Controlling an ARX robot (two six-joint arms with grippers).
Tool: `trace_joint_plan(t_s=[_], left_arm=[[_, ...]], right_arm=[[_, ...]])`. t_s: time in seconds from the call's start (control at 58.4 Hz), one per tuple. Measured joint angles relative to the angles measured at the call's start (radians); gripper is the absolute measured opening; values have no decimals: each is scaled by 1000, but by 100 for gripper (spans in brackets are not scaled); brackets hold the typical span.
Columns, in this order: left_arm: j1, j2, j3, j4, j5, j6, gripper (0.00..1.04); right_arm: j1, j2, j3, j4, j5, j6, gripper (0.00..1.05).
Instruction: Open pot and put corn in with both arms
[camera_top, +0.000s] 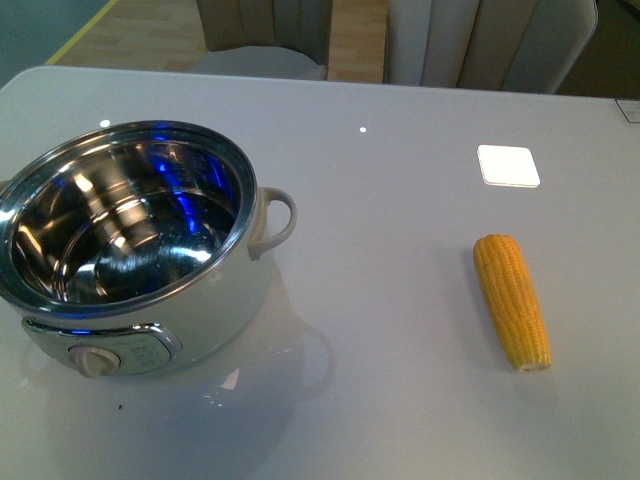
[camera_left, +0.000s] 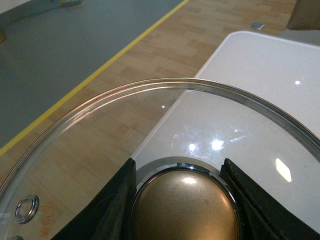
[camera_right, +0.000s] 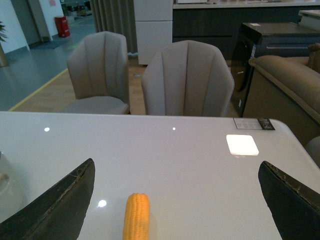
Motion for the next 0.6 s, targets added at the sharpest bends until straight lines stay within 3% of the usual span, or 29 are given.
trace_joint_plan(t_s=[0.223,0.599], left_arm=[[2,158,40,70,-6,18,44],[-70,377,207,142,-13,-5,44]], right_arm=[[0,0,0,0,0,0,96],[0,0,0,0,0,0,96]])
